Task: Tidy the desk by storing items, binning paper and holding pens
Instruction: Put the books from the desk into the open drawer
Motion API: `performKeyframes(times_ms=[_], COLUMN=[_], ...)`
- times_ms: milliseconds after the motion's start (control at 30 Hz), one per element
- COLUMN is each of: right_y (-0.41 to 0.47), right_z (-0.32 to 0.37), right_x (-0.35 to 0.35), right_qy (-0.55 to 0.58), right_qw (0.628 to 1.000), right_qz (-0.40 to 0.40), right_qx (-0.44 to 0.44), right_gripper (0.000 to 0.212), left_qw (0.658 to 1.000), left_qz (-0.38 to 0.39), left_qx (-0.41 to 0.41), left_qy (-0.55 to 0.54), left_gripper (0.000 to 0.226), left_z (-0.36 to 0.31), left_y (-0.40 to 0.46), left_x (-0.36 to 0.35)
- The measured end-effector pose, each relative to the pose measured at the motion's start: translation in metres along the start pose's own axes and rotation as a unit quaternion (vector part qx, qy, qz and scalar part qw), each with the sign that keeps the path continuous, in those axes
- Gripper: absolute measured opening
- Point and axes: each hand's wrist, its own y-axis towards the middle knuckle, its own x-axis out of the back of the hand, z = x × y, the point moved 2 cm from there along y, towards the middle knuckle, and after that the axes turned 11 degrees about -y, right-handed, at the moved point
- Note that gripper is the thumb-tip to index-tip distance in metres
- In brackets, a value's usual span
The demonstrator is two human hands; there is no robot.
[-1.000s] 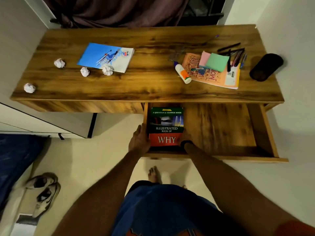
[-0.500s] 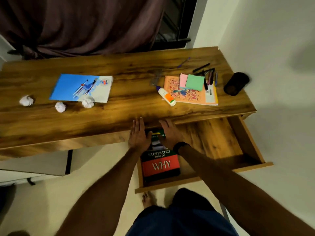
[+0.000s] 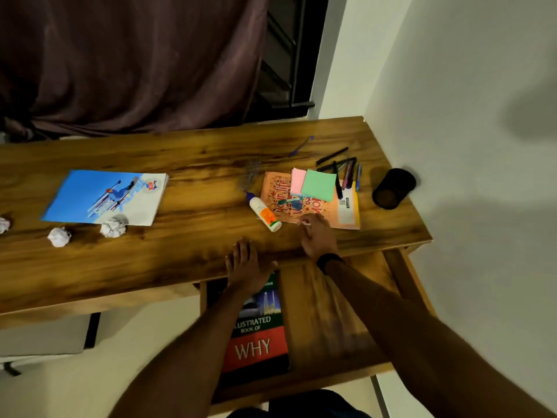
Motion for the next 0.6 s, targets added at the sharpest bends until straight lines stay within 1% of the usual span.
performKeyframes(times_ms=[33,67,100,167,233,267,300,367,400,500,567,600], right_y=[0.013,0.027,0.039,0.058,0.066,0.066,0.063,0.052,0.044,0.024,0.021,0.022], right_z=[-0.016,-0.032,-0.048,-0.079,-0.098,-0.102,-0.102,-0.097,-0.094,-0.081,-0.073,-0.068], right_x=[0.006,0.010,0.012,0.011,0.005,0.002,0.000,0.000,0.001,-0.005,-0.011,-0.015], right_qy=[-0.015,-0.038,-0.064,-0.106,-0.120,-0.129,-0.142,-0.166,-0.168,-0.176,-0.188,-0.184], right_qw=[0.999,0.997,0.993,0.983,0.975,0.973,0.973,0.975,0.979,0.984,0.982,0.982], right_qz=[-0.023,-0.028,-0.008,0.059,0.113,0.123,0.120,0.089,0.065,-0.016,-0.036,-0.034], right_qx=[-0.035,-0.068,-0.098,-0.137,-0.150,-0.145,-0.138,-0.114,-0.097,-0.037,-0.004,0.019], right_gripper=[0.034,0.042,0.051,0.067,0.074,0.075,0.076,0.073,0.069,0.047,0.041,0.041], left_qw=[1.000,1.000,0.999,0.997,0.994,0.993,0.992,0.993,0.993,0.993,0.993,0.994], left_qz=[-0.007,-0.016,-0.026,-0.037,-0.032,-0.027,-0.023,-0.031,-0.041,-0.080,-0.087,-0.081], left_qx=[-0.005,-0.013,-0.025,-0.057,-0.098,-0.113,-0.120,-0.107,-0.089,-0.033,-0.019,-0.017], left_qy=[-0.001,-0.006,-0.016,-0.031,-0.020,-0.015,-0.019,-0.044,-0.060,-0.083,-0.076,-0.071], left_gripper=[0.095,0.093,0.091,0.084,0.080,0.079,0.078,0.078,0.078,0.077,0.077,0.077], left_z=[-0.011,-0.022,-0.033,-0.052,-0.064,-0.067,-0.069,-0.073,-0.074,-0.079,-0.082,-0.082], left_y=[0.004,0.006,0.007,0.005,0.002,0.004,0.006,0.014,0.019,0.034,0.045,0.051], left_x=[-0.005,-0.010,-0.015,-0.027,-0.039,-0.043,-0.045,-0.044,-0.042,-0.028,-0.020,-0.019])
